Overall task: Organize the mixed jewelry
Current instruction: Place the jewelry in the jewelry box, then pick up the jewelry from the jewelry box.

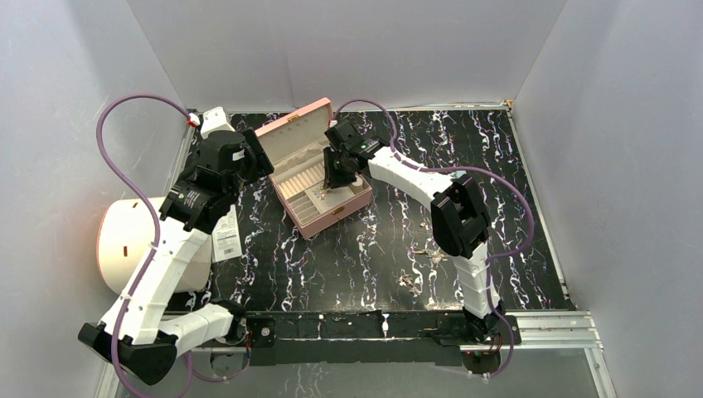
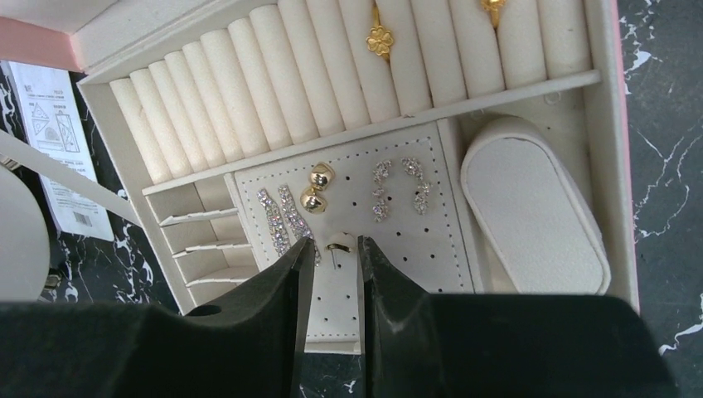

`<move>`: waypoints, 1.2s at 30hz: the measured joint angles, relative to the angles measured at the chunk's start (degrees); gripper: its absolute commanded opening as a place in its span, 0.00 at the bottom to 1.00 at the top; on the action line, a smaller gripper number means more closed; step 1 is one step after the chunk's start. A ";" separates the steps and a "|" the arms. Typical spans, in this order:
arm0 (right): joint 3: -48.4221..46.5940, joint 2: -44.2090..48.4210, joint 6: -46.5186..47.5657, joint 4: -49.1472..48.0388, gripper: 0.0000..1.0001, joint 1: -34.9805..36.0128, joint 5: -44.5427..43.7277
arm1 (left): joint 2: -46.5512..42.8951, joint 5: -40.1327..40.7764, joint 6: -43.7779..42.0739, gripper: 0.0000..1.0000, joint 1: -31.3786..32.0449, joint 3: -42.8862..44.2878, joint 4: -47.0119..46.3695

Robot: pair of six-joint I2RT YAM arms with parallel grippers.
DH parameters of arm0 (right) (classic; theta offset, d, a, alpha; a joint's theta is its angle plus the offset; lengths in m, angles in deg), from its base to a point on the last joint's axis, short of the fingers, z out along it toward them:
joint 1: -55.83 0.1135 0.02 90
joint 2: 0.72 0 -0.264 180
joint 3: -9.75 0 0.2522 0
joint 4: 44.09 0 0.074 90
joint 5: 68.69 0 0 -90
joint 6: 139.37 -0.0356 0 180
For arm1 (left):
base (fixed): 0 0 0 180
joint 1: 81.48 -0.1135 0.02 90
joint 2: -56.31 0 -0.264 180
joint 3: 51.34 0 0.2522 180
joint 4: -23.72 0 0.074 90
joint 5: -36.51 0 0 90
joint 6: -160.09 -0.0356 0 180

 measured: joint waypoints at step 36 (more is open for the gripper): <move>-7.39 -3.41 3.21 7.67 0.41 2.91 -7.65 | -0.28 -0.28 0.24 0.68 0.00 0.00 -0.02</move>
